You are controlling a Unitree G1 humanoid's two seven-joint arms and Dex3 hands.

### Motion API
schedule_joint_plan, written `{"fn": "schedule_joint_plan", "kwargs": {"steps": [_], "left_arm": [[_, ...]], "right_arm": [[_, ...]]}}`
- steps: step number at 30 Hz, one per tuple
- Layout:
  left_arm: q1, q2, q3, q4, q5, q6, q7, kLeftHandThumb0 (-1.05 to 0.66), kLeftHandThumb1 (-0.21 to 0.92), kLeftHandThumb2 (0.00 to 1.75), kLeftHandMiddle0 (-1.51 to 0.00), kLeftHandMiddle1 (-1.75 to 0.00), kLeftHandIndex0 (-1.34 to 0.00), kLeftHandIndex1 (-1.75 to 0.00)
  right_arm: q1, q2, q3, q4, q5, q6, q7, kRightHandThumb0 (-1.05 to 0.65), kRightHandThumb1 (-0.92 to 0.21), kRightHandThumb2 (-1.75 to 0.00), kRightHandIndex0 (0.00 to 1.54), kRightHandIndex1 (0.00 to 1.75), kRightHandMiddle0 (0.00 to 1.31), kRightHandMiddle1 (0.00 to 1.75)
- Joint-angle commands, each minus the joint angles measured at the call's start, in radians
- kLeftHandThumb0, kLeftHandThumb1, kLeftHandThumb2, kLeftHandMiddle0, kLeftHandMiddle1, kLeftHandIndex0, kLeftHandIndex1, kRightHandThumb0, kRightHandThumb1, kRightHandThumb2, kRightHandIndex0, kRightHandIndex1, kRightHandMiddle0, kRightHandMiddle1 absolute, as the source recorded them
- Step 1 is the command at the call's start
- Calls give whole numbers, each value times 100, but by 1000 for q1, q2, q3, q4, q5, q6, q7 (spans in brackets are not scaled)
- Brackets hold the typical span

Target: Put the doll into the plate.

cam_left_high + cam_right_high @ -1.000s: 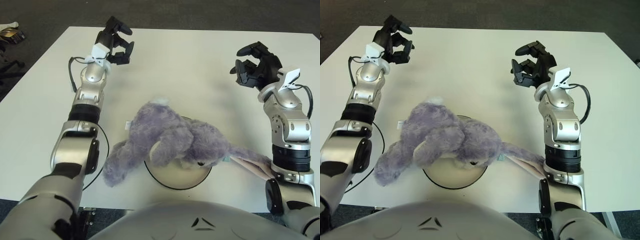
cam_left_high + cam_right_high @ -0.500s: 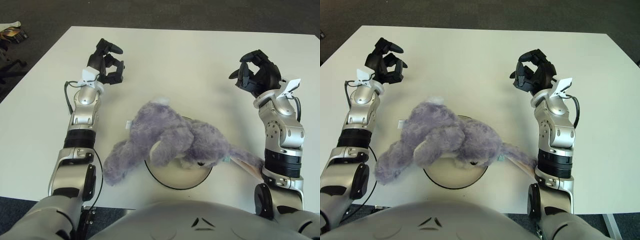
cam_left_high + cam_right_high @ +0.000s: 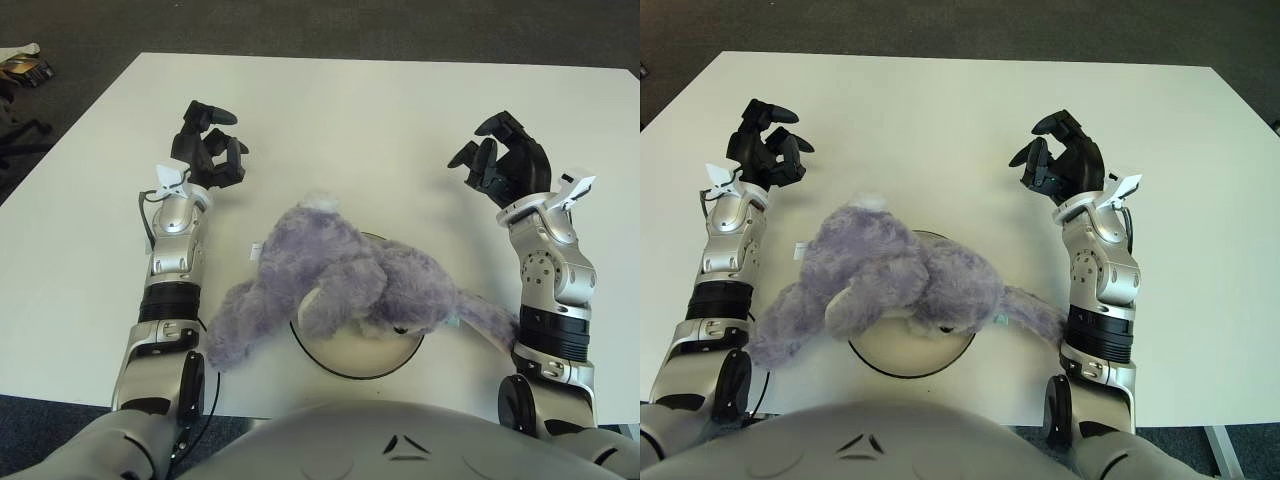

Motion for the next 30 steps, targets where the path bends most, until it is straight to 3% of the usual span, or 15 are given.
{"fn": "schedule_joint_plan", "kwargs": {"steps": [1, 19, 24, 30], "left_arm": [[9, -5, 16, -38, -33, 29, -10, -1, 39, 124, -62, -170, -29, -175], [33, -63, 19, -76, -114, 100, -32, -1, 34, 131, -63, -175, -32, -174], [40, -78, 13, -90, -115, 124, -29, -1, 34, 131, -64, -175, -33, -174], [40, -85, 5, -86, -107, 129, -39, -2, 32, 134, -65, -175, -34, -175]], "right_arm": [[14, 1, -29, -9, 48, 33, -8, -1, -14, -151, 74, 169, 53, 175], [9, -37, -101, -94, 217, 375, -137, -1, 2, -168, 86, 175, 69, 165], [33, -28, -91, -98, 208, 377, -146, -1, 5, -171, 88, 175, 70, 166], [97, 11, -1, -85, 87, 263, -160, -1, 7, -171, 89, 175, 76, 159]]}}
